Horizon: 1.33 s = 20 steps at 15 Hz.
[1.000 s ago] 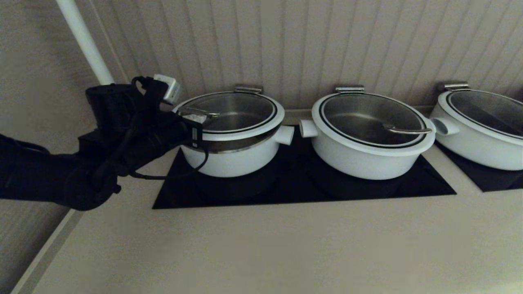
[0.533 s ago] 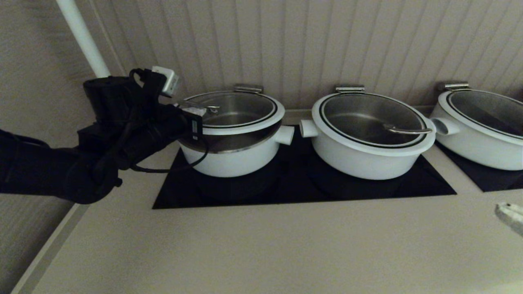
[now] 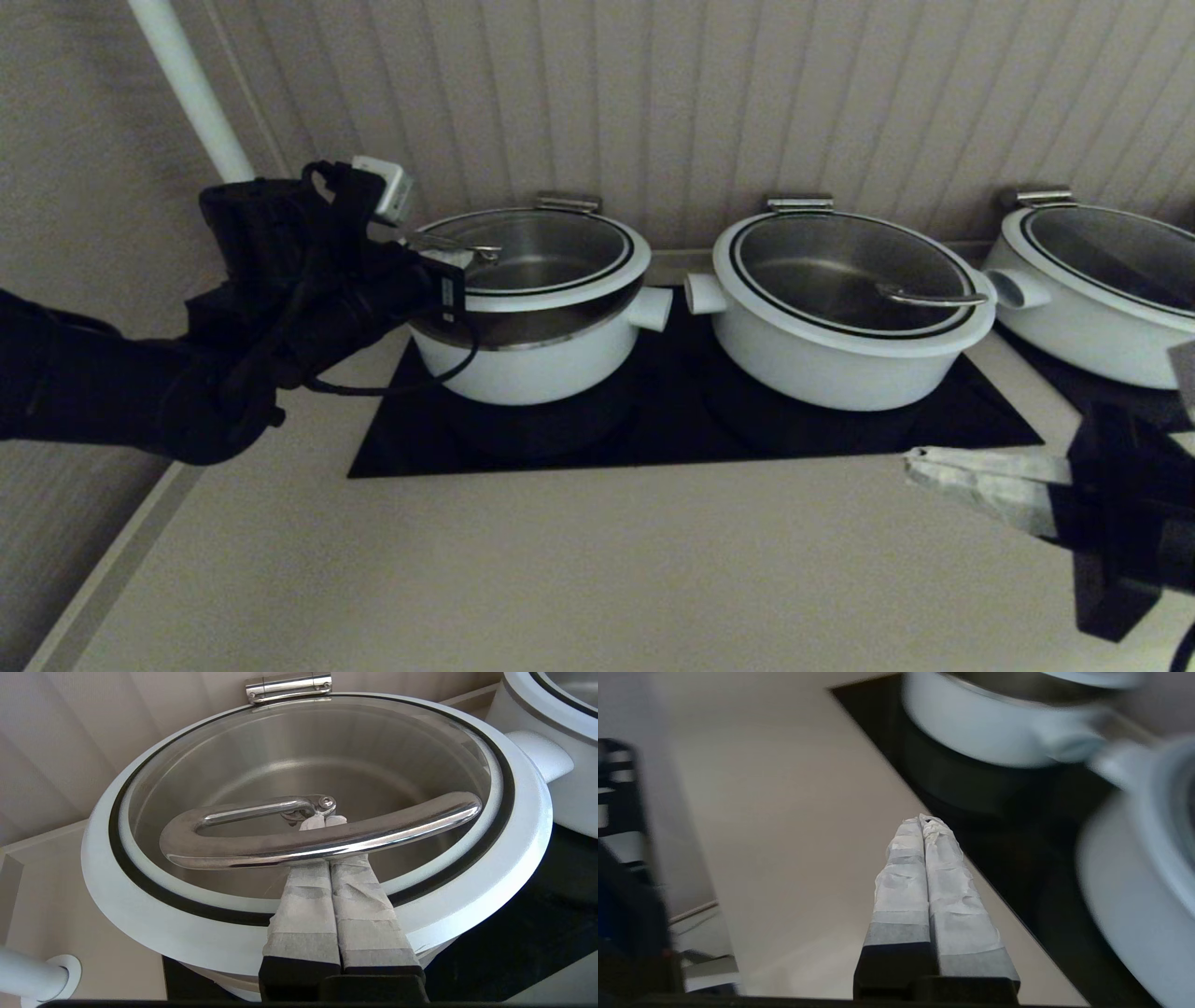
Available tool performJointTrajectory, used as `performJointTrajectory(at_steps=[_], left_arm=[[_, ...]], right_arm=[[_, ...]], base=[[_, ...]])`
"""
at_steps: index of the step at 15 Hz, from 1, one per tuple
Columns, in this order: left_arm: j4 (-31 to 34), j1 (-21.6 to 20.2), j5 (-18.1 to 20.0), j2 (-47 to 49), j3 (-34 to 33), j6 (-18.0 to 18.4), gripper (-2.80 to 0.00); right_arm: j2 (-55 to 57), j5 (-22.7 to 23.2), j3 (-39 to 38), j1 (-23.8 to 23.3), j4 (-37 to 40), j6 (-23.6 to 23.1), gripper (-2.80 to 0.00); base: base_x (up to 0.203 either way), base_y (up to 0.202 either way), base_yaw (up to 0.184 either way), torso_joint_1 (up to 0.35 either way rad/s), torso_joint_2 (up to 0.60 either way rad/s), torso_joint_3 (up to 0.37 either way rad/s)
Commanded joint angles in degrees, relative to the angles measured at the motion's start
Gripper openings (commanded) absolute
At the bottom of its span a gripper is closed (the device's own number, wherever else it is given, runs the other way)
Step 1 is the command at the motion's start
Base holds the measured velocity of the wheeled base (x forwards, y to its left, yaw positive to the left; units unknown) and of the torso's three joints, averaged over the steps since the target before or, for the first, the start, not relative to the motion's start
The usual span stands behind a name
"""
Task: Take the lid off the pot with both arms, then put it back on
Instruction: Hold the pot lid with the right arm
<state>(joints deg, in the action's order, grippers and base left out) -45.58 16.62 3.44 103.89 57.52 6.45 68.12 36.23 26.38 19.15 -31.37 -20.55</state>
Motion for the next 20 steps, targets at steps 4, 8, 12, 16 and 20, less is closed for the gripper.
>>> performJointTrajectory(at_steps=[4, 8, 12, 16, 20], left_arm=[[-0.2, 0.0, 0.0, 0.2, 0.1, 0.0, -2.80], [-0.2, 0.0, 0.0, 0.4, 0.9, 0.0, -2.80], [0.1, 0.0, 0.0, 1.0, 2.9, 0.0, -2.80], [0.1, 0.0, 0.0, 1.5, 3.8, 0.1, -2.80], [0.1, 0.0, 0.0, 2.0, 4.4, 0.1, -2.80]], right_arm=[[21.1, 1.2, 4.7, 7.9, -16.8, 0.3, -2.80], [30.3, 2.2, 10.6, 13.4, -29.4, 4.0, -2.80], [35.3, 2.2, 14.0, 13.7, -34.5, 4.8, -2.80], [39.1, 2.1, 14.6, 13.7, -37.9, 5.0, -2.80], [43.0, 1.9, 17.6, 13.7, -38.1, 5.0, -2.80]], base=[[0.000, 0.000, 0.000, 0.000, 0.00, 0.000], [0.000, 0.000, 0.000, 0.000, 0.00, 0.000], [0.000, 0.000, 0.000, 0.000, 0.00, 0.000], [0.000, 0.000, 0.000, 0.000, 0.00, 0.000], [0.000, 0.000, 0.000, 0.000, 0.00, 0.000]])
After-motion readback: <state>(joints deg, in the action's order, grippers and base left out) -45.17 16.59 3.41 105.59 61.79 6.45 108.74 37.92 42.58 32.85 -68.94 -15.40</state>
